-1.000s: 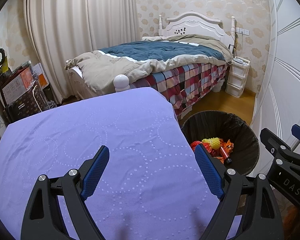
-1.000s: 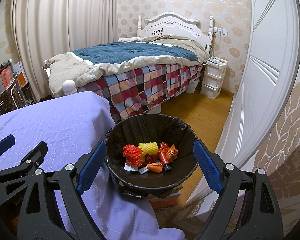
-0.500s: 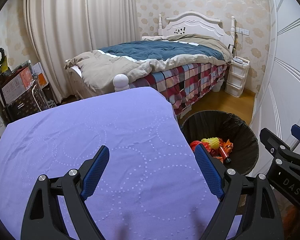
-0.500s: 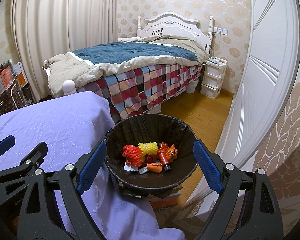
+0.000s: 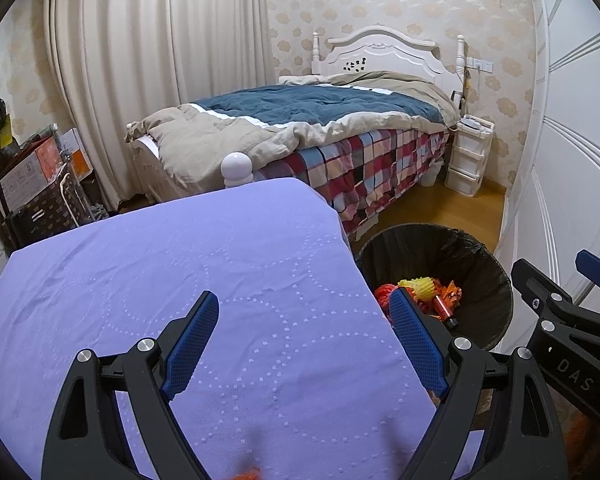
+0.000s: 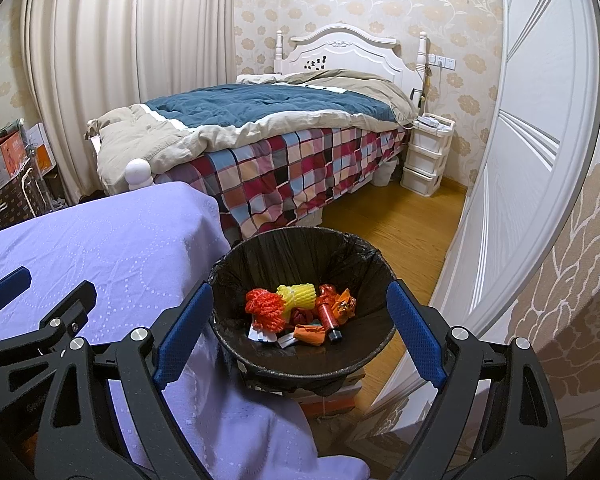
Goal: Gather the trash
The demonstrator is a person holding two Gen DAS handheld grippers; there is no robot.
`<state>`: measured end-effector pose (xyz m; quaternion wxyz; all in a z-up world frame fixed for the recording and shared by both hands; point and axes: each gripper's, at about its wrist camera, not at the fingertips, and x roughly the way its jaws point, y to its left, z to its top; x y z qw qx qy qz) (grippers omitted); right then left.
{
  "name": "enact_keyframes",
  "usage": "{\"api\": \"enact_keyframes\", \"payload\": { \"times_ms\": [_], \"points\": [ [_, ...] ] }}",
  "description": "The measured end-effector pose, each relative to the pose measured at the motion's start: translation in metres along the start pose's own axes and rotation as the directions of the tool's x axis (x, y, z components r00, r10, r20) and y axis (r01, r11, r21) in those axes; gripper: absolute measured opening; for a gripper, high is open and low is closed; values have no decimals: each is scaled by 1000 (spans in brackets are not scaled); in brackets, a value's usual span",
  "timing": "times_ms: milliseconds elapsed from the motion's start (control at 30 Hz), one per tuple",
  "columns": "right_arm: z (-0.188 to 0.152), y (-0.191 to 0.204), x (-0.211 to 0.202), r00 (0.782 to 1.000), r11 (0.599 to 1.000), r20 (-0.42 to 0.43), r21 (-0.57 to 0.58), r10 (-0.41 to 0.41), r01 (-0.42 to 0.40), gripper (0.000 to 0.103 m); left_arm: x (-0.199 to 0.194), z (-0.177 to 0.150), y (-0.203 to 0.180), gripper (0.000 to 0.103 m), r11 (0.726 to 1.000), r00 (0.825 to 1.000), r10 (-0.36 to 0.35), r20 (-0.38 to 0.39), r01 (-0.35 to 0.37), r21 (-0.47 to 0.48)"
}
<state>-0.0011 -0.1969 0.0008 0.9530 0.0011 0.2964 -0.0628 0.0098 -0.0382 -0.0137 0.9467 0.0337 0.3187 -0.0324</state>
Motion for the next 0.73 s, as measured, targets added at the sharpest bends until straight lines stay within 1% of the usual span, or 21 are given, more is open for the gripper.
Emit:
{"api": "enact_keyframes", "payload": {
  "times_ms": [233, 433, 633, 733],
  "points": [
    [0, 0, 0, 1000, 1000, -1, 0, -1, 1, 87, -2, 2, 4, 84, 1000, 1000, 5, 17, -5, -23],
    [-1, 3, 0, 1000, 1000, -3, -4, 2, -2, 87, -2, 3, 7, 84, 1000, 1000, 20, 21, -19, -17],
    [-7, 17, 2, 1000, 1000, -7, -23, 19, -19, 87, 4, 1, 21, 84, 998, 998, 55, -7, -56, -37],
    [-9, 30, 5, 999, 998, -19, -43, 38, -39, 87, 10, -2, 37, 84, 996, 996, 76, -36, -78, -45]
  ]
}}
